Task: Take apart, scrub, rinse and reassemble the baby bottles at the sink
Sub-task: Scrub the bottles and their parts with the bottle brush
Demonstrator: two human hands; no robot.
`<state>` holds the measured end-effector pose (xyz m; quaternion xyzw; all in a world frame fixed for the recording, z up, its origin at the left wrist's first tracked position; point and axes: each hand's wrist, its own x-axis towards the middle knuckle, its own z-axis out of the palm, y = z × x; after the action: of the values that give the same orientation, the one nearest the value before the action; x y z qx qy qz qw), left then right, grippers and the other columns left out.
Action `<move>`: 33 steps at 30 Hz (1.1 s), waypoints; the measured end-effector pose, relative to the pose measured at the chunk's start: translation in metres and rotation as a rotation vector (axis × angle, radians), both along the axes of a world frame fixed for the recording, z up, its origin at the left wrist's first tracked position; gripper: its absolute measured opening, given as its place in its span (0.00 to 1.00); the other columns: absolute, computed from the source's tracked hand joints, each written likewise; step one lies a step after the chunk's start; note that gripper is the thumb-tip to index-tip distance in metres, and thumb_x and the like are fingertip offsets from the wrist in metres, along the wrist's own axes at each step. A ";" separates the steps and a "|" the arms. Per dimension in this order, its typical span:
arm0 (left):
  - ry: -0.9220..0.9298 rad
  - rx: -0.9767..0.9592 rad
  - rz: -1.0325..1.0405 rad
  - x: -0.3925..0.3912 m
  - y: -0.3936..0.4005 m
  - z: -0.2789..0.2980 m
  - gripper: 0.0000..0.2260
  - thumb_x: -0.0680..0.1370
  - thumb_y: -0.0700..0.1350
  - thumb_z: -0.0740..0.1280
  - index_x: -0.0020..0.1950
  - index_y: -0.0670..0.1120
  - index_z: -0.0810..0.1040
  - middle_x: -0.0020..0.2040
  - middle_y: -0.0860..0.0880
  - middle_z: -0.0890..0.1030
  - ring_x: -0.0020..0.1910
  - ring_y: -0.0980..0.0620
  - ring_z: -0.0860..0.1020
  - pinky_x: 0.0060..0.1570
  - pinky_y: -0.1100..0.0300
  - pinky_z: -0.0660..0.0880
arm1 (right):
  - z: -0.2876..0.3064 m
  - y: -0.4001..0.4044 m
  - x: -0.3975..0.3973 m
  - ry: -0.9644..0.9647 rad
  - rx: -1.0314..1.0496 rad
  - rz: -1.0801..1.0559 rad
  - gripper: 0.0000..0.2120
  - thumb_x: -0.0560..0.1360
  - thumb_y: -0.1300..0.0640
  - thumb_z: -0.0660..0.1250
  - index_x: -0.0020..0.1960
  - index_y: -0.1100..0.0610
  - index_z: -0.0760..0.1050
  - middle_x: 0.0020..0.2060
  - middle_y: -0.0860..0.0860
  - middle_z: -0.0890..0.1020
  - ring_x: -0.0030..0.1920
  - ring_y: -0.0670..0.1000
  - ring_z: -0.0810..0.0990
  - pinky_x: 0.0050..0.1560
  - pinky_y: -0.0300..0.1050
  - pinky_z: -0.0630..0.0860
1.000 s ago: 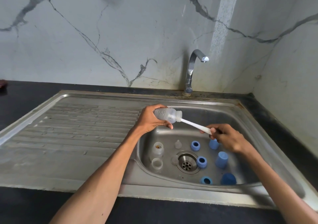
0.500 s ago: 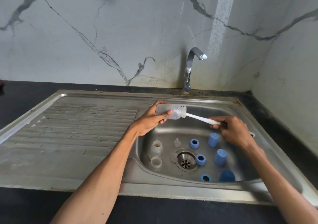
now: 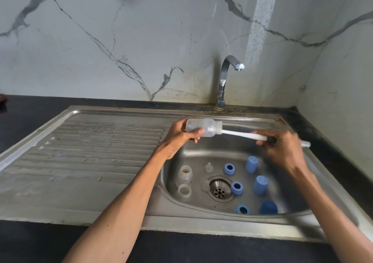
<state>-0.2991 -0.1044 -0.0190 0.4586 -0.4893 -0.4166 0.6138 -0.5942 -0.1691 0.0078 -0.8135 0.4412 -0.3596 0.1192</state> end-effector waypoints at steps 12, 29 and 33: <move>-0.077 -0.007 0.106 0.013 0.000 -0.001 0.22 0.67 0.39 0.78 0.60 0.41 0.79 0.53 0.39 0.82 0.43 0.41 0.80 0.45 0.48 0.80 | 0.003 0.003 0.001 0.044 0.027 0.006 0.17 0.75 0.63 0.72 0.61 0.49 0.82 0.53 0.51 0.85 0.50 0.52 0.83 0.52 0.45 0.78; 0.098 0.002 0.014 0.017 0.003 0.001 0.17 0.74 0.30 0.70 0.63 0.36 0.75 0.51 0.41 0.79 0.44 0.43 0.78 0.40 0.57 0.79 | 0.001 -0.007 -0.006 0.038 0.040 -0.002 0.17 0.74 0.68 0.72 0.58 0.52 0.83 0.52 0.46 0.85 0.54 0.51 0.82 0.58 0.46 0.76; 0.115 -0.014 0.002 0.020 0.005 0.004 0.18 0.75 0.26 0.67 0.64 0.35 0.73 0.54 0.41 0.78 0.49 0.45 0.77 0.42 0.57 0.80 | 0.001 -0.006 0.002 0.239 0.308 0.200 0.13 0.82 0.62 0.62 0.56 0.47 0.80 0.43 0.43 0.84 0.45 0.54 0.81 0.46 0.47 0.76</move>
<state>-0.2787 -0.0995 -0.0148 0.4300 -0.4556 -0.4383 0.6445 -0.5924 -0.1749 0.0084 -0.8622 0.4192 -0.1753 0.2240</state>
